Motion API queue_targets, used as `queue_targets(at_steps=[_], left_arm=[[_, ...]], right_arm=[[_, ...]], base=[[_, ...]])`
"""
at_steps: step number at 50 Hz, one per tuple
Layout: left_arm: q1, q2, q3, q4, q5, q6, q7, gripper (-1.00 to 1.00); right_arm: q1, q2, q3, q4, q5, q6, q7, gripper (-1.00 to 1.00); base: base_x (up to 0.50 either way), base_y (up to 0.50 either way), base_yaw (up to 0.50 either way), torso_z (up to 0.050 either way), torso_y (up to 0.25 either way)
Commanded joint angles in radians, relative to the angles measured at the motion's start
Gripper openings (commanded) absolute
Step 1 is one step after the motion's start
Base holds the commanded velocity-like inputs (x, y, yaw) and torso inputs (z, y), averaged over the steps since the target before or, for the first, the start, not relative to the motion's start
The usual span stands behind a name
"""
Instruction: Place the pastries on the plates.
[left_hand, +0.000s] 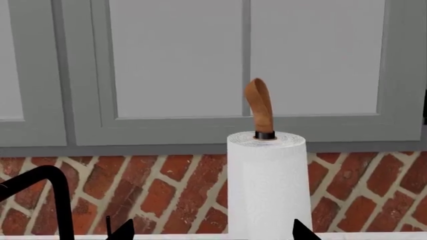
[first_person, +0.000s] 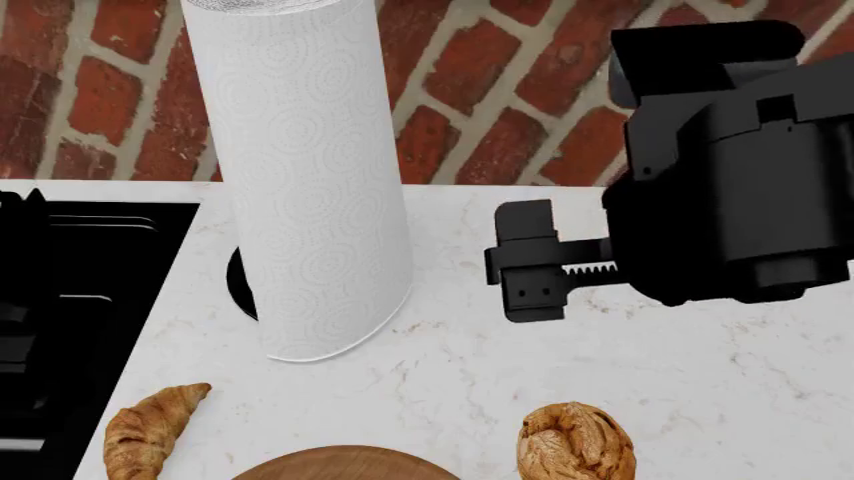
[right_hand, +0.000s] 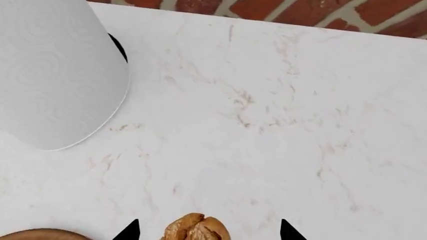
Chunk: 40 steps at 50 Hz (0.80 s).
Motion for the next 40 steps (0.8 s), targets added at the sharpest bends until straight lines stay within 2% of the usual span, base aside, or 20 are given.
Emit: queue_targets(at_steps=[1,10,21,40], left_arm=[[0.024,0.017,-0.020,-0.009,0.006,-0.019,0.000,1.00],[0.095,0.057,-0.088,-0.019,0.025,-0.075,0.000,1.00],[0.148,0.066,-0.170,-0.008,0.006,-0.125,0.000,1.00],[0.192,0.085,-0.221,-0.004,0.004,-0.163,0.000,1.00]], right_arm=[[-0.045,-0.040,0.006,0.048,-0.124,0.003,-0.117,1.00],[-0.082,-0.039,-0.003,0.035,-0.144,-0.005,-0.136,1.00],[-0.152,-0.016,-0.003,-0.018,-0.163,-0.035,-0.149,1.00],[-0.222,-0.035,-0.011,-0.019,-0.250,-0.064,-0.237,1.00]], base=[[0.02,0.00,0.00,0.000,0.000],[0.02,0.00,0.00,0.000,0.000],[0.02,0.00,0.00,0.000,0.000],[0.02,0.00,0.00,0.000,0.000]])
